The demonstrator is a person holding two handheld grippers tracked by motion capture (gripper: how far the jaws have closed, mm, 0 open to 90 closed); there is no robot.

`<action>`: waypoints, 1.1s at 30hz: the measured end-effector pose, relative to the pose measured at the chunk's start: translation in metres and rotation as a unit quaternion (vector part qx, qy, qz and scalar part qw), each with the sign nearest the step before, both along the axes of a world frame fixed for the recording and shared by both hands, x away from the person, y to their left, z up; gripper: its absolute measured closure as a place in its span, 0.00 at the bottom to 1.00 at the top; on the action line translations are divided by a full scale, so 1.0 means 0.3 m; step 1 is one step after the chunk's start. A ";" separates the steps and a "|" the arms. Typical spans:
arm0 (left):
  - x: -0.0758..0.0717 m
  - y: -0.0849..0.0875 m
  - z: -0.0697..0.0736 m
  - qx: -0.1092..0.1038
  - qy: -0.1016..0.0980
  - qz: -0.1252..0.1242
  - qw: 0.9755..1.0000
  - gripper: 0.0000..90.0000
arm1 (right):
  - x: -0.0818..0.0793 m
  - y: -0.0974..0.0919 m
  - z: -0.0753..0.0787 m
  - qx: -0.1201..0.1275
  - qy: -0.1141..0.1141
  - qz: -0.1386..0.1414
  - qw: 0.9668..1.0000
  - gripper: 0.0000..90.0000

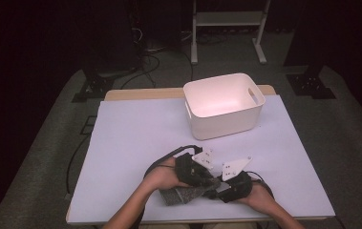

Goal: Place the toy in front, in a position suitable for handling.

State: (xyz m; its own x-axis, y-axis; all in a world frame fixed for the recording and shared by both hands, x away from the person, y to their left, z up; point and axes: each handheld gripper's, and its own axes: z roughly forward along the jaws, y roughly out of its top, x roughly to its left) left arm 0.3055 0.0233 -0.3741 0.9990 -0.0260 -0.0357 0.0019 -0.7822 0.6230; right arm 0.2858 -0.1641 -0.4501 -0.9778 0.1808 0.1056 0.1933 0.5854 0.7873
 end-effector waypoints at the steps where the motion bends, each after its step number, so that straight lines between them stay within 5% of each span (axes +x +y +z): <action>1: 0.001 0.007 0.000 0.000 -0.001 0.001 1.000 0.89 | 0.000 0.000 0.000 0.000 -0.001 0.001 1.000 0.62; 8: 0.006 0.118 -0.001 -0.001 0.002 0.034 0.999 0.88 | 0.000 0.001 0.001 -0.003 -0.003 0.001 1.000 0.62; 21: -0.020 0.365 0.006 0.004 -0.011 0.108 0.994 0.88 | 0.002 0.001 0.002 -0.004 -0.003 0.003 1.000 0.62; 24: -0.016 0.394 0.000 0.002 -0.008 0.122 0.992 0.88 | 0.002 0.001 0.001 -0.002 0.001 0.001 1.000 0.62; 33: 0.002 0.402 -0.022 -0.008 0.010 0.120 0.993 0.87 | 0.002 0.003 -0.002 -0.003 -0.003 0.003 1.000 0.62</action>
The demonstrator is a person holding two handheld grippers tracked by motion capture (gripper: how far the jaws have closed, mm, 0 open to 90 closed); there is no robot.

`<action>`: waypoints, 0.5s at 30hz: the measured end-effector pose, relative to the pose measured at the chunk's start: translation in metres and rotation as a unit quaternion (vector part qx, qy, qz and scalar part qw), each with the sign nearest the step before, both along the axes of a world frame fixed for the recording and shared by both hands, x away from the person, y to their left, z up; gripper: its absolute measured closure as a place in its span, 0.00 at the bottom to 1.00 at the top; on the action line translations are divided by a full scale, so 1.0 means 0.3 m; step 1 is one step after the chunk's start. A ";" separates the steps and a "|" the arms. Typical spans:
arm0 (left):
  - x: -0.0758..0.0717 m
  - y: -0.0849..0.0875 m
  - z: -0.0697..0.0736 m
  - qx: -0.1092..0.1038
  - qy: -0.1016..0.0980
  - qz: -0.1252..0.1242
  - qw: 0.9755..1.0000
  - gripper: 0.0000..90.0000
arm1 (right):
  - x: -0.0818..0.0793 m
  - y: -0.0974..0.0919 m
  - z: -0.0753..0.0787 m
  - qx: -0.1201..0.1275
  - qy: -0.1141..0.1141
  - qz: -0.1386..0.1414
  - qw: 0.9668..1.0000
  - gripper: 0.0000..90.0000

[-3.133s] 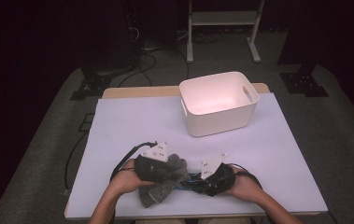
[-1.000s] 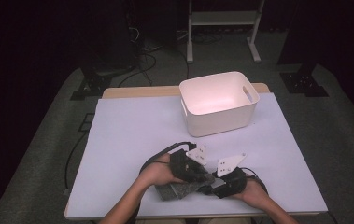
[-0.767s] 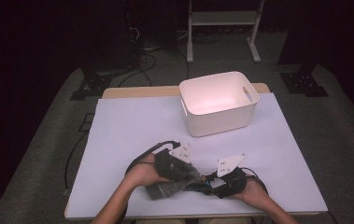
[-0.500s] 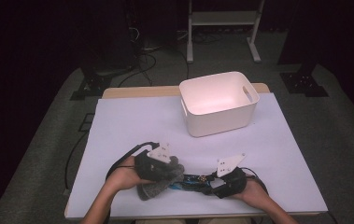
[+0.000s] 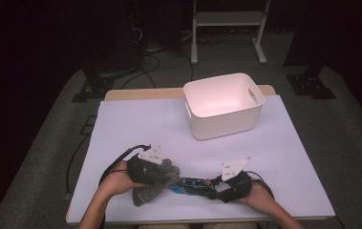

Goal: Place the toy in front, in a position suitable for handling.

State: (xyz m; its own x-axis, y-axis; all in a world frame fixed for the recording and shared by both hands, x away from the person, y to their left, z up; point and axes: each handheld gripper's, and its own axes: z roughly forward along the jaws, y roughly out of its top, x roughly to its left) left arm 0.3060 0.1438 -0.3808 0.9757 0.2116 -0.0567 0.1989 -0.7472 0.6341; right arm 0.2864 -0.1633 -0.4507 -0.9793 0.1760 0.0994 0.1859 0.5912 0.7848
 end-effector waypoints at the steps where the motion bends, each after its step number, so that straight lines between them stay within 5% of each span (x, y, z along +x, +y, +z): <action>1: 0.000 -0.004 -0.001 -0.002 0.001 0.000 1.000 0.87 | 0.000 0.001 0.000 -0.001 -0.001 0.000 1.000 0.62; 11: -0.006 -0.079 0.029 -0.021 -0.007 -0.031 0.999 0.87 | -0.003 0.007 -0.004 -0.005 -0.006 0.002 1.000 0.62; 15: -0.011 -0.169 0.015 -0.002 -0.009 -0.058 0.998 0.87 | -0.003 0.012 -0.009 -0.013 -0.006 0.002 1.000 0.62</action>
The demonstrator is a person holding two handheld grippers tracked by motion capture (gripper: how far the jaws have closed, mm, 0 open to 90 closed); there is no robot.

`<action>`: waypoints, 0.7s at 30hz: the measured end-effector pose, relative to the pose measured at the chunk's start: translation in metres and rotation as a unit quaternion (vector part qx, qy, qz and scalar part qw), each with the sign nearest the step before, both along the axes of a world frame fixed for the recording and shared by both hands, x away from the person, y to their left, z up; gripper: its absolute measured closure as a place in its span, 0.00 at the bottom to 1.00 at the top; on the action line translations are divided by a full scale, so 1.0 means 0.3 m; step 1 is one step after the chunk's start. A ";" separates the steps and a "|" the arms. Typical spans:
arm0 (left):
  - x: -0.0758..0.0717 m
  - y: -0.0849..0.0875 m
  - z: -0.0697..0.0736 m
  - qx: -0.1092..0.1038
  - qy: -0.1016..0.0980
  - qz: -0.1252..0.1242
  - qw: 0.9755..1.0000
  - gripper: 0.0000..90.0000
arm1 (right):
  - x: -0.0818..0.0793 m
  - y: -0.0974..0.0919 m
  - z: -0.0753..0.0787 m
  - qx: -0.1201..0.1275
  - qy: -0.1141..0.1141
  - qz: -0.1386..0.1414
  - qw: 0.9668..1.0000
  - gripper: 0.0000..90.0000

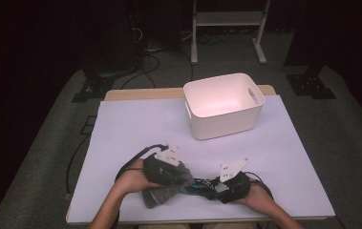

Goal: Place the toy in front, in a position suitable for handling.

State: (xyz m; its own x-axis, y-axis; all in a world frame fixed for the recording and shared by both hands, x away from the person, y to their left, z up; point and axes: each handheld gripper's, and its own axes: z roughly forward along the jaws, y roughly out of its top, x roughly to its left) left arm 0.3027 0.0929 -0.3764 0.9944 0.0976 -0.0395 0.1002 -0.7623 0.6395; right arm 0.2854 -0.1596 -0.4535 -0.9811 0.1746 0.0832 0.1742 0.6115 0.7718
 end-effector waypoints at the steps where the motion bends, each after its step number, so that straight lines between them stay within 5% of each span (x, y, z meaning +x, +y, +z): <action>1: -0.001 -0.013 -0.001 0.000 -0.004 -0.004 1.000 0.87 | 0.000 0.001 -0.001 0.000 0.000 0.000 1.000 0.62; 5: 0.001 -0.007 0.001 -0.002 0.000 -0.003 1.000 0.87 | 0.000 0.003 0.003 -0.004 -0.005 0.002 1.000 0.63; 13: -0.007 0.103 0.001 -0.014 0.006 0.026 1.000 0.86 | 0.001 0.005 0.008 -0.011 -0.010 0.007 1.000 0.63; 21: 0.004 0.188 -0.014 -0.001 0.007 0.064 0.998 0.85 | -0.001 -0.001 0.020 -0.024 -0.013 -0.005 1.000 0.55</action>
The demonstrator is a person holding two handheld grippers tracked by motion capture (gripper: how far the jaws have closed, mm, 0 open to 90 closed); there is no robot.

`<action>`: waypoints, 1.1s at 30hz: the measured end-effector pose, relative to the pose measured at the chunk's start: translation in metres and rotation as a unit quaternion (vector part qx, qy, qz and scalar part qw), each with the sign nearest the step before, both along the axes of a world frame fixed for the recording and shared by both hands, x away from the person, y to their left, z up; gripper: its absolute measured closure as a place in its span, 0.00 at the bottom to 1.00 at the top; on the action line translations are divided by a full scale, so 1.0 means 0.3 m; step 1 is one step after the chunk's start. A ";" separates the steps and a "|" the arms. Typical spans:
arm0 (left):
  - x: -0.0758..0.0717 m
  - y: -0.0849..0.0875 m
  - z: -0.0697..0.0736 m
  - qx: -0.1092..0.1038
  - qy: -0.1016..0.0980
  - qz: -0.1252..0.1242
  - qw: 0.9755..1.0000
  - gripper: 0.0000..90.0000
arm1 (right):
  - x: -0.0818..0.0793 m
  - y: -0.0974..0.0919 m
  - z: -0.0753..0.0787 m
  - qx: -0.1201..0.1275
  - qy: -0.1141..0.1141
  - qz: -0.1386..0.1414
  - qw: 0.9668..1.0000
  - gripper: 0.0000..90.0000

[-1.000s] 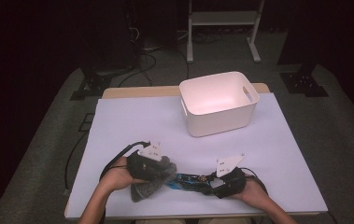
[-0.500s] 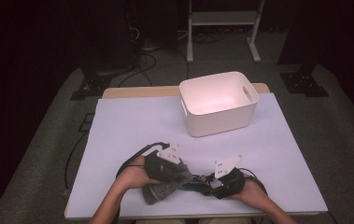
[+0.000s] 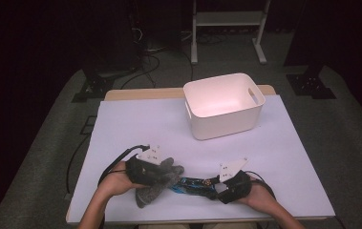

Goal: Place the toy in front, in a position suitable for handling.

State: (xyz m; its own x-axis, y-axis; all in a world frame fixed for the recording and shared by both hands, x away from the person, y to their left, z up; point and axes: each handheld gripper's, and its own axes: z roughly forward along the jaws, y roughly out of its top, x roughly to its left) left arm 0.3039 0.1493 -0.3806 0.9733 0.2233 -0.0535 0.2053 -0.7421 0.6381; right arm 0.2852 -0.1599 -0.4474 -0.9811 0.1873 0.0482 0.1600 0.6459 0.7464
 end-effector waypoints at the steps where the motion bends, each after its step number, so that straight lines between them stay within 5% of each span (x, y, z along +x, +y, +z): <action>1: 0.002 0.005 -0.006 -0.002 0.003 0.004 1.000 0.85 | -0.001 -0.003 0.002 -0.003 -0.002 0.000 1.000 0.55; 15: 0.001 -0.024 0.001 -0.021 0.017 -0.018 0.999 0.87 | -0.009 -0.009 0.007 -0.008 -0.011 0.011 1.000 0.63; 22: 0.011 -0.153 0.018 -0.013 0.013 -0.058 0.998 0.87 | 0.002 -0.011 0.006 0.000 -0.002 0.008 1.000 0.63; 30: 0.012 -0.369 0.020 0.005 0.010 -0.123 0.992 0.87 | 0.003 0.000 0.002 0.003 0.000 0.008 1.000 0.63; 33: 0.013 -0.401 0.017 0.003 0.011 -0.131 0.991 0.87 | 0.001 -0.003 0.001 0.004 0.001 0.005 1.000 0.63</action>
